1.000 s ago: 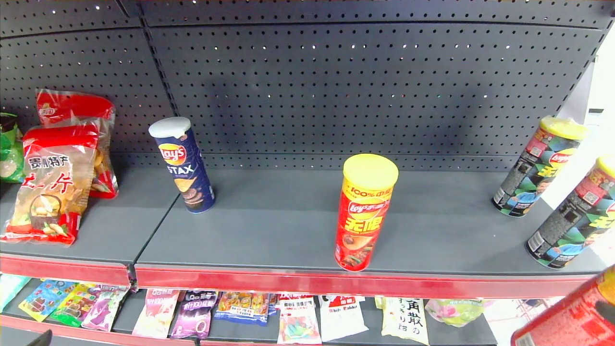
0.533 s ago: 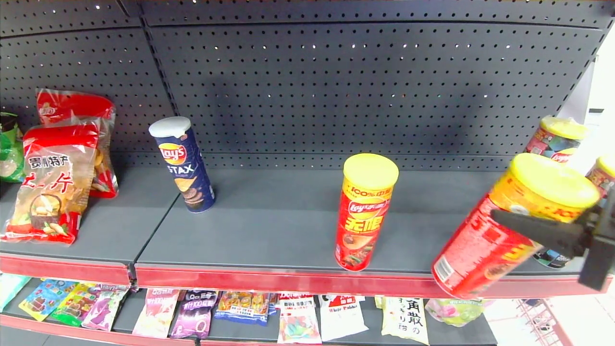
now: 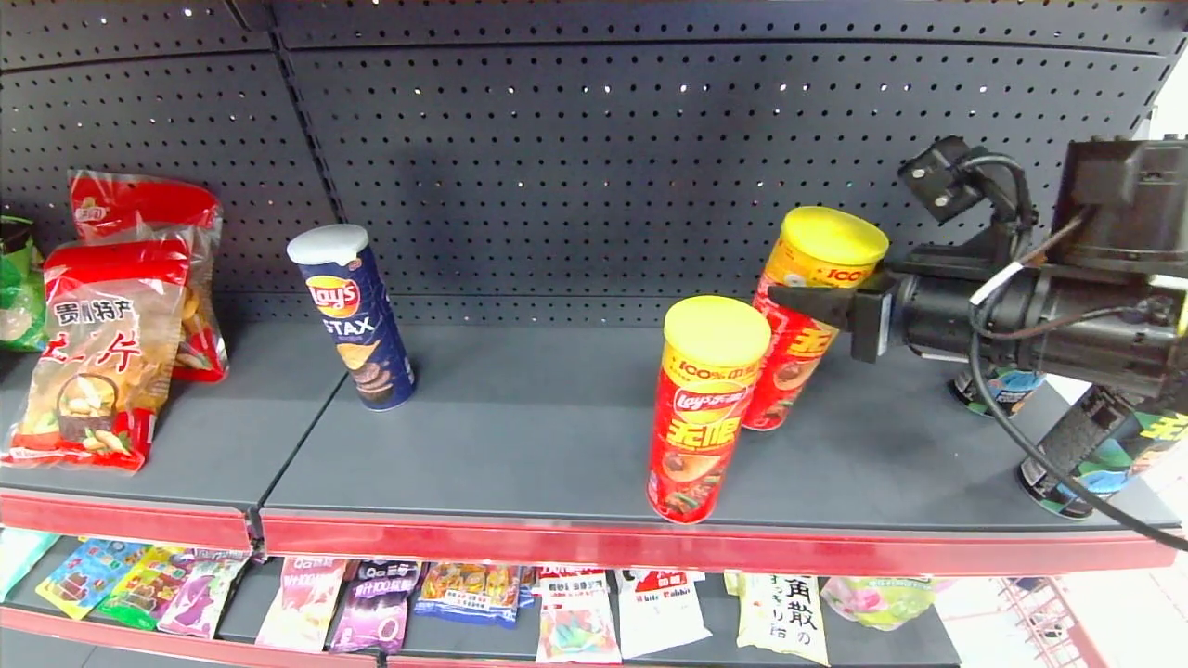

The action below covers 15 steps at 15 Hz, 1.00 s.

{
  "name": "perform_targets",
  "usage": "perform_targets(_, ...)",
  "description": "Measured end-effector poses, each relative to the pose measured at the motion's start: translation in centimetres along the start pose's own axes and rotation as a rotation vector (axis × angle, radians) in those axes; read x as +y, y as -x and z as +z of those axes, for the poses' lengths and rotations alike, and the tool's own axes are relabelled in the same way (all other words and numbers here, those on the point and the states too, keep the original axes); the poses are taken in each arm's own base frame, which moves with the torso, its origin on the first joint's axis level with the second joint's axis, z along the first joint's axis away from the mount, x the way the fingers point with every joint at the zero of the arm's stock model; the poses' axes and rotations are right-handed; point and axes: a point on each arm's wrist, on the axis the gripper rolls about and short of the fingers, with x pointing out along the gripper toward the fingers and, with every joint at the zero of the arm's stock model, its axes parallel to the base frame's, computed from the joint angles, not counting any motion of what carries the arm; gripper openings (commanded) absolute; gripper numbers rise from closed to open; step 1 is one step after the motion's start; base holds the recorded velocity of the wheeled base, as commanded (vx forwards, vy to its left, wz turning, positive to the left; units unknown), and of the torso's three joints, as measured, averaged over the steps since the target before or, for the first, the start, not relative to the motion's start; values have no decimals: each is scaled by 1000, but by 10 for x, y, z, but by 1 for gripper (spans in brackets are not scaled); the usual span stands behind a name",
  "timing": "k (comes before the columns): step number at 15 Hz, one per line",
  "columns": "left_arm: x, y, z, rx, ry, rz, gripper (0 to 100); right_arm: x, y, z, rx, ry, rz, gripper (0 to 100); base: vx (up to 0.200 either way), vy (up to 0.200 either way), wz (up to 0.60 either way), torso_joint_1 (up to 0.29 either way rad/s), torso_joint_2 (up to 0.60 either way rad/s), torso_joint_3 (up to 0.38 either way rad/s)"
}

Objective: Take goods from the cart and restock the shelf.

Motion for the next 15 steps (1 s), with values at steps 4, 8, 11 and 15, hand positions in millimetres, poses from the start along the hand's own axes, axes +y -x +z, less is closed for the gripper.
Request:
perform_targets(4,0,1,0,-10,1,-18,100,-9,-36,-4,20,6,17,0,0,0,0,0,0,0)
perform_targets(8,0,1,0,-11,1,-18,100,-12,-55,-8,32,3,42,0,0,0,0,0,0,0)
perform_targets(11,0,2,0,-14,2,-18,100,-13,-66,-3,15,9,46,0,0,0,0,0,0,0)
perform_targets(15,0,2,1,-16,2,-17,100,-10,-77,-9,32,8,63,0,0,0,0,0,0,0)
